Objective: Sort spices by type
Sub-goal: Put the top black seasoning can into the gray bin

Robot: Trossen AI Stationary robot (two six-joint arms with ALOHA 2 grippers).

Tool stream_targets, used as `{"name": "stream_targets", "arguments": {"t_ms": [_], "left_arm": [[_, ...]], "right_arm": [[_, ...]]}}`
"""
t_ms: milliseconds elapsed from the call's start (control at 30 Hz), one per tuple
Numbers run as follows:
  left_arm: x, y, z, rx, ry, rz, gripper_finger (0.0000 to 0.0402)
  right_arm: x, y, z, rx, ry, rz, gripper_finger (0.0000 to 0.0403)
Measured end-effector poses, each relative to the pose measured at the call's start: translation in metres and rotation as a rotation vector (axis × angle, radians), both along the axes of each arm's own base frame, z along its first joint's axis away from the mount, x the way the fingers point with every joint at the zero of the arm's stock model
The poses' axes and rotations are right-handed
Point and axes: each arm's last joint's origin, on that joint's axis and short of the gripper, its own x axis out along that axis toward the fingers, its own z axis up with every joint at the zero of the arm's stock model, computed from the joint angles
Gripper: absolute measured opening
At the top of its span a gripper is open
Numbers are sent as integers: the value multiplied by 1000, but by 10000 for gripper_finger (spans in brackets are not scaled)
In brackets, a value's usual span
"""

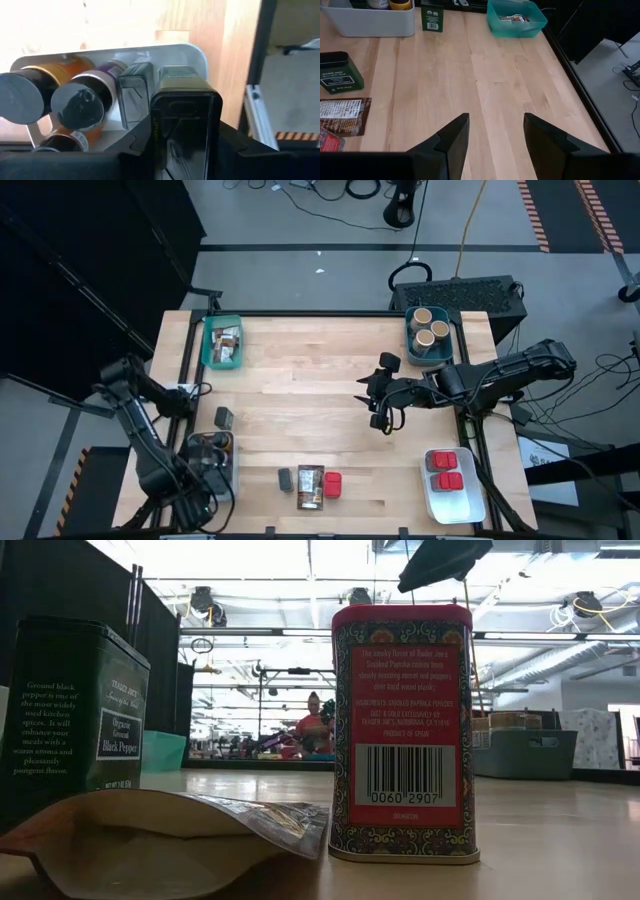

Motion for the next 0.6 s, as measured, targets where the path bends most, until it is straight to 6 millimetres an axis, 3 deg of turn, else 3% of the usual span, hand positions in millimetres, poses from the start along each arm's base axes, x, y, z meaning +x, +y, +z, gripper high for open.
{"name": "stream_targets", "arguments": {"t_ms": [600], "left_arm": [[-2,-4,-7,70,-35,-82,123]], "right_arm": [[0,0,0,0,0,0,172]]}}
